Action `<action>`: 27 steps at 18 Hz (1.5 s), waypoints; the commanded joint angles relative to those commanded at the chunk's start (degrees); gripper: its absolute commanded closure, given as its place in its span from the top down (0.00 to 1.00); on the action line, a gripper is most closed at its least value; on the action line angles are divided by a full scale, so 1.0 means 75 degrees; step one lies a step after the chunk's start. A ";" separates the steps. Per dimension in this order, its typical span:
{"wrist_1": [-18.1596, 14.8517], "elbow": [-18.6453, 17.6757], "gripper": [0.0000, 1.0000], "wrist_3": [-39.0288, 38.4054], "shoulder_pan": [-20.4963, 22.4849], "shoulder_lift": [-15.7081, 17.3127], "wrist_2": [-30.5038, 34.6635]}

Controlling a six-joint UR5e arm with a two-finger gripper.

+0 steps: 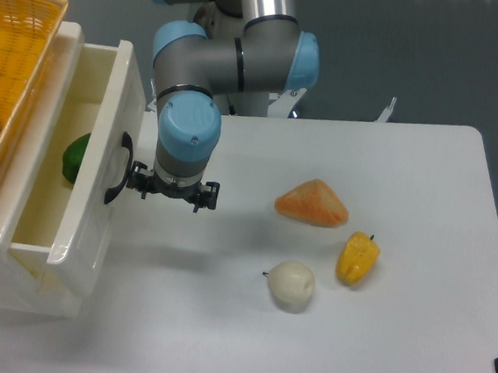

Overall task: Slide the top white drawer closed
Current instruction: 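Push the drawer front with the gripper into the white cabinet, then press the drawer front flush with the cabinet using the gripper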

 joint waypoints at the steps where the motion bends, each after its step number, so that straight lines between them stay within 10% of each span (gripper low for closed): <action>1: 0.0000 0.0012 1.00 0.0000 -0.0001 0.0000 0.0000; 27: 0.0023 0.0223 1.00 -0.0117 -0.0375 -0.0012 0.0047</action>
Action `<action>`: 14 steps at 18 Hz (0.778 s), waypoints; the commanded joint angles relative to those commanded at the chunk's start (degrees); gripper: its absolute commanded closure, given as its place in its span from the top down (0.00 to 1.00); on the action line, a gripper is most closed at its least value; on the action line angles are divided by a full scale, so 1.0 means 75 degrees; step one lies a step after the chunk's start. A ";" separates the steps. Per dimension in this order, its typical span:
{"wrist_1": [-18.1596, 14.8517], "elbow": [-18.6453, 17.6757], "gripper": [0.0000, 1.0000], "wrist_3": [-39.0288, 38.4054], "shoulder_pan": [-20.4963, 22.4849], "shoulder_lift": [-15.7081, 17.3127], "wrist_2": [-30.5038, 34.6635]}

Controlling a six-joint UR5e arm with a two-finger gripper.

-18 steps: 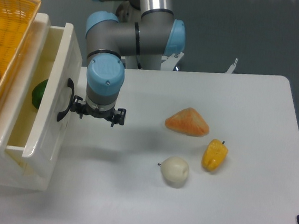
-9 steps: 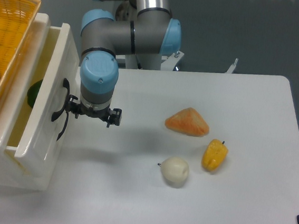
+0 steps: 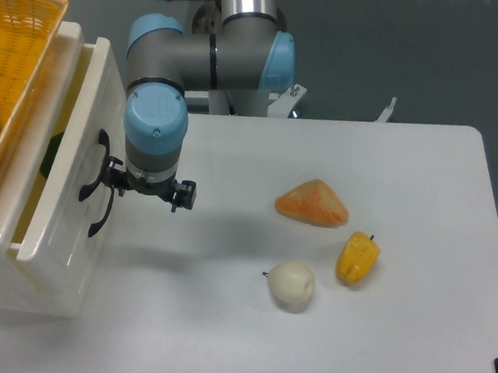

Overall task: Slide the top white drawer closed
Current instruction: 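Press the drawer front flush with the cabinet using the gripper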

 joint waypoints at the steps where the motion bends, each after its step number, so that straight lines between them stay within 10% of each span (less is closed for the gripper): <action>1: 0.0000 0.0000 1.00 0.0000 -0.0035 0.0000 0.0012; 14: -0.0012 -0.0012 1.00 -0.0059 -0.0105 0.0012 0.0012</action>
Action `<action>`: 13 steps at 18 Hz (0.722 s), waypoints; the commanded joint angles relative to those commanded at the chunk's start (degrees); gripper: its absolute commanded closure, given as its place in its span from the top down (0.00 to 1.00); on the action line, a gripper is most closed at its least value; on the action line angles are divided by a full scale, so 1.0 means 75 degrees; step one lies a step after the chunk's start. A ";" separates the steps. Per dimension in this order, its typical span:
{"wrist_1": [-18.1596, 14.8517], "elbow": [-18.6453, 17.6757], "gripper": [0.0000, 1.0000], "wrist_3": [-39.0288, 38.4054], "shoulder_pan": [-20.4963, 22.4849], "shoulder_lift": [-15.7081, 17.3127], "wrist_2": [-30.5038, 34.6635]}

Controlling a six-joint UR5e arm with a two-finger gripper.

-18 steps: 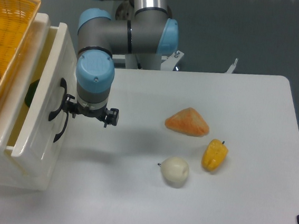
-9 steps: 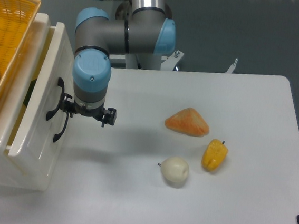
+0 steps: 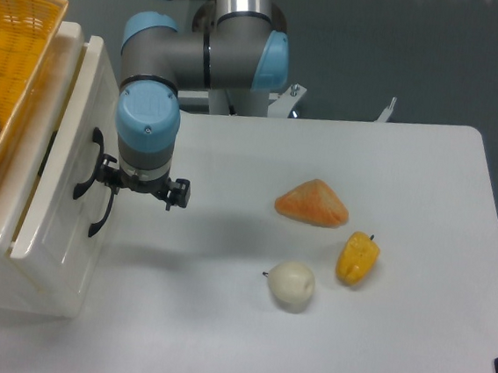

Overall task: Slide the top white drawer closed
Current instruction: 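Press the drawer front flush with the cabinet using the gripper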

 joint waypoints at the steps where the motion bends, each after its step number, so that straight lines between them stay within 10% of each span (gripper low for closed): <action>1: -0.0012 0.0000 1.00 0.0000 0.0000 0.0000 0.0000; 13: 0.0000 -0.0023 1.00 0.0000 -0.0094 0.0000 -0.0012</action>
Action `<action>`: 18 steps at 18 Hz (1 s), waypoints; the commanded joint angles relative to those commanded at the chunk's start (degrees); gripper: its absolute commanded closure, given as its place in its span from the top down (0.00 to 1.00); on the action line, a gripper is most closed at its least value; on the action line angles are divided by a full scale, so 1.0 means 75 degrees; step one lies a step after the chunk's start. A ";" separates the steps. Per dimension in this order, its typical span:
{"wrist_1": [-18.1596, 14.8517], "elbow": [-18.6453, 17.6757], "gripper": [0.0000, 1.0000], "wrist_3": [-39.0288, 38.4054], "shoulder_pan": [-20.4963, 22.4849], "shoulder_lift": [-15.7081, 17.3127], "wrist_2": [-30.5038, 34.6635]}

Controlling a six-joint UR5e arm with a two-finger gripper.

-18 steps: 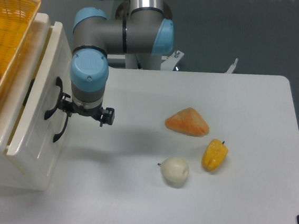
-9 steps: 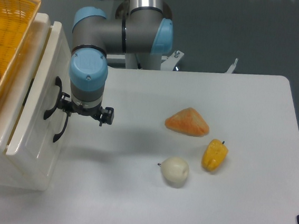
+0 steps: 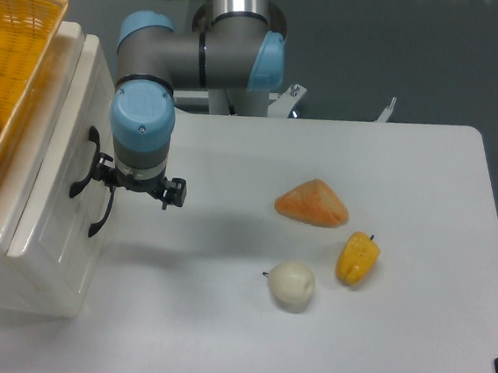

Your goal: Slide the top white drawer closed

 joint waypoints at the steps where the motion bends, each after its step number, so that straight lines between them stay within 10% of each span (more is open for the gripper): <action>1: -0.0012 0.0000 1.00 0.0000 -0.0012 0.0000 0.0000; 18: -0.0012 -0.0035 1.00 0.0035 0.0082 0.0047 0.0047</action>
